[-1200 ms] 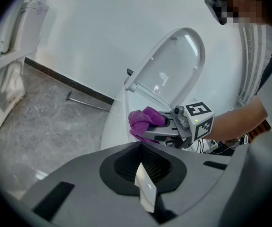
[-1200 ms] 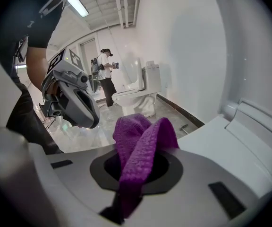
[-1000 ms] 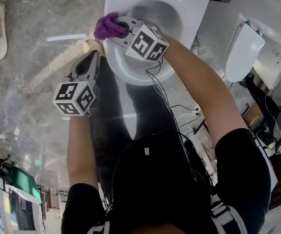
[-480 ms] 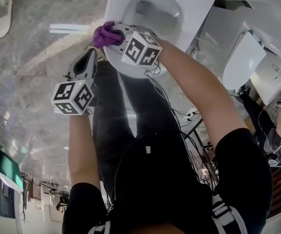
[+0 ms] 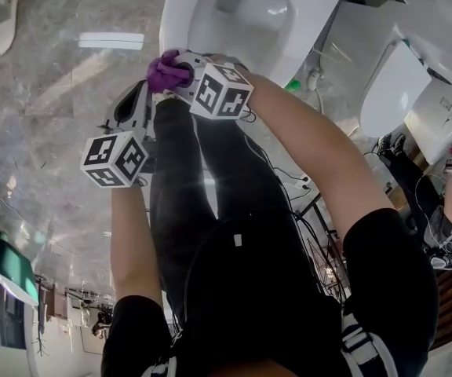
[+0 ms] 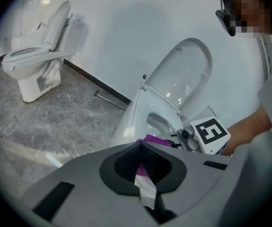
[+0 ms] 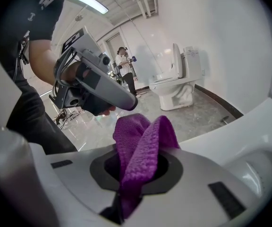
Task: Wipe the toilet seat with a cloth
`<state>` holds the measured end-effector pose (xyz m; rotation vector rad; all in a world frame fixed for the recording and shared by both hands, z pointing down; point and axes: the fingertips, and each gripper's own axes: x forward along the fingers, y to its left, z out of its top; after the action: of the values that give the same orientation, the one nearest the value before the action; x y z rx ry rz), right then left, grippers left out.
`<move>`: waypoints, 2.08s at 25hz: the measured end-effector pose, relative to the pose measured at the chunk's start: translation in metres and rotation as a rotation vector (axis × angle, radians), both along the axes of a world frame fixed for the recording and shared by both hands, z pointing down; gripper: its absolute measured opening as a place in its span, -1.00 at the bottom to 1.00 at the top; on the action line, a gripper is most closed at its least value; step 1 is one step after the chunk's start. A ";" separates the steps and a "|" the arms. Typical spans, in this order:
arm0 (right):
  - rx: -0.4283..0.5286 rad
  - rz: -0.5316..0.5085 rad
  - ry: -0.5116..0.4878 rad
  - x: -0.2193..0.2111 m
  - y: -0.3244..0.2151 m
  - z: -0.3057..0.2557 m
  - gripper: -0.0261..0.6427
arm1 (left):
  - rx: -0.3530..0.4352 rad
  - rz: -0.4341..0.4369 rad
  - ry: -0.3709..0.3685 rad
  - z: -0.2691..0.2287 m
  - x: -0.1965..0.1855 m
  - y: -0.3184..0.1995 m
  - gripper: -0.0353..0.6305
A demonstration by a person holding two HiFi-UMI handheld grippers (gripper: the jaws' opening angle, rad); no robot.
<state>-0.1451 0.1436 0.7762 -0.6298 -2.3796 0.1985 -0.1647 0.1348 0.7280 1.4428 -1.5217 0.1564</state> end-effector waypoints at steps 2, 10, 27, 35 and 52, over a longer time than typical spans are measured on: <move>-0.010 0.019 0.013 0.007 0.008 0.000 -0.78 | 0.000 -0.001 0.003 -0.001 0.003 0.001 -0.87; -0.100 0.318 0.086 0.023 0.015 0.000 -0.78 | 0.010 0.033 0.007 -0.010 0.008 0.003 -0.87; -0.132 0.876 0.331 0.123 -0.006 0.021 -0.78 | 0.007 0.198 0.047 -0.003 0.075 -0.023 -0.87; -0.134 0.995 0.366 0.185 -0.017 0.023 -0.78 | -0.010 0.305 0.059 -0.002 0.112 -0.032 -0.87; 0.075 1.142 0.179 0.248 -0.091 -0.054 -0.78 | 0.055 0.358 0.030 -0.072 0.135 -0.046 -0.87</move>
<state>0.1028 0.0528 0.7220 0.8078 -2.2761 0.6031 -0.0294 0.0893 0.6558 1.7460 -1.2408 0.3085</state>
